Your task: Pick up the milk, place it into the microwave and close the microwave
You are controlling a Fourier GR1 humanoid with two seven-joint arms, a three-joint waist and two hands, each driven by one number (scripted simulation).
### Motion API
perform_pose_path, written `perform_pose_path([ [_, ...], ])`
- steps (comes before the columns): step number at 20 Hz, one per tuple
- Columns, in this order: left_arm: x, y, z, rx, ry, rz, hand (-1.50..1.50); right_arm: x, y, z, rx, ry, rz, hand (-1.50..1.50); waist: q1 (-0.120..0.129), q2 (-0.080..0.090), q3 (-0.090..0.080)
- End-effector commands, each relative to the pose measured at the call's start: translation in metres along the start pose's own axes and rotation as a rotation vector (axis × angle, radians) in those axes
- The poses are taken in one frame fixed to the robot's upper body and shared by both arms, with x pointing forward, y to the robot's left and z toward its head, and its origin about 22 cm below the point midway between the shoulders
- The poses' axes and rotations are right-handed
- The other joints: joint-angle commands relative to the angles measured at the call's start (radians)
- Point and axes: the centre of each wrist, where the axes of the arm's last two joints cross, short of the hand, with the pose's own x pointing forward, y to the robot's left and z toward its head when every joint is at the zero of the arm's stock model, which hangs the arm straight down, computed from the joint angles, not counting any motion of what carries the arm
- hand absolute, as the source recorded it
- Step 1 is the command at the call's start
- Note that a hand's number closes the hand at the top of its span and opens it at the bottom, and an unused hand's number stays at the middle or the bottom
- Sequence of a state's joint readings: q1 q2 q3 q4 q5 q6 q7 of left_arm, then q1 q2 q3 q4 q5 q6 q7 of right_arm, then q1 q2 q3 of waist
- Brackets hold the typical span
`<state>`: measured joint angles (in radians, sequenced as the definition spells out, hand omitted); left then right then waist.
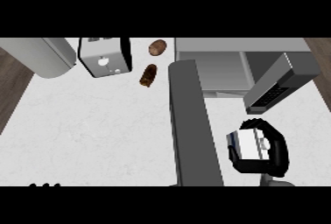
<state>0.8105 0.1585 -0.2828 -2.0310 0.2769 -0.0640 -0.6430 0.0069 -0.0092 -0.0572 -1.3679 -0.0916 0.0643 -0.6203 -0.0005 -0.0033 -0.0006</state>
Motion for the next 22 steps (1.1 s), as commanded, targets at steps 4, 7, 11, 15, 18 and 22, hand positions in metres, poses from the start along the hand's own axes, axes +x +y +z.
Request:
perform_pose_path([
  [4,-0.013,-0.007,0.004,-0.009,0.000,0.006,-1.50,0.007,0.026,-0.035,0.006,-0.011,0.090,1.50,0.008,0.002,0.001],
  [7,0.000,-0.003,0.006,0.015,-0.005,-0.014,-1.50,-0.006,0.045,-0.051,0.008,0.011,0.101,1.50,0.012,0.003,0.001],
  [11,-0.026,0.018,0.013,0.026,-0.010,-0.021,-1.50,-0.013,0.063,-0.073,0.000,0.022,0.160,1.50,0.016,0.004,0.000],
  [15,-0.007,0.007,0.001,0.013,-0.011,-0.019,-1.50,-0.022,0.065,-0.107,-0.029,0.093,0.251,1.50,0.020,0.006,0.001],
  [18,-0.014,0.030,0.004,0.017,-0.001,-0.007,-1.50,-0.050,0.082,-0.091,-0.046,0.124,0.263,1.50,0.030,0.008,0.002],
  [22,0.008,0.024,0.001,0.012,-0.018,-0.001,-1.50,-0.056,0.076,-0.115,-0.051,0.145,0.239,1.50,0.028,0.009,0.002],
])
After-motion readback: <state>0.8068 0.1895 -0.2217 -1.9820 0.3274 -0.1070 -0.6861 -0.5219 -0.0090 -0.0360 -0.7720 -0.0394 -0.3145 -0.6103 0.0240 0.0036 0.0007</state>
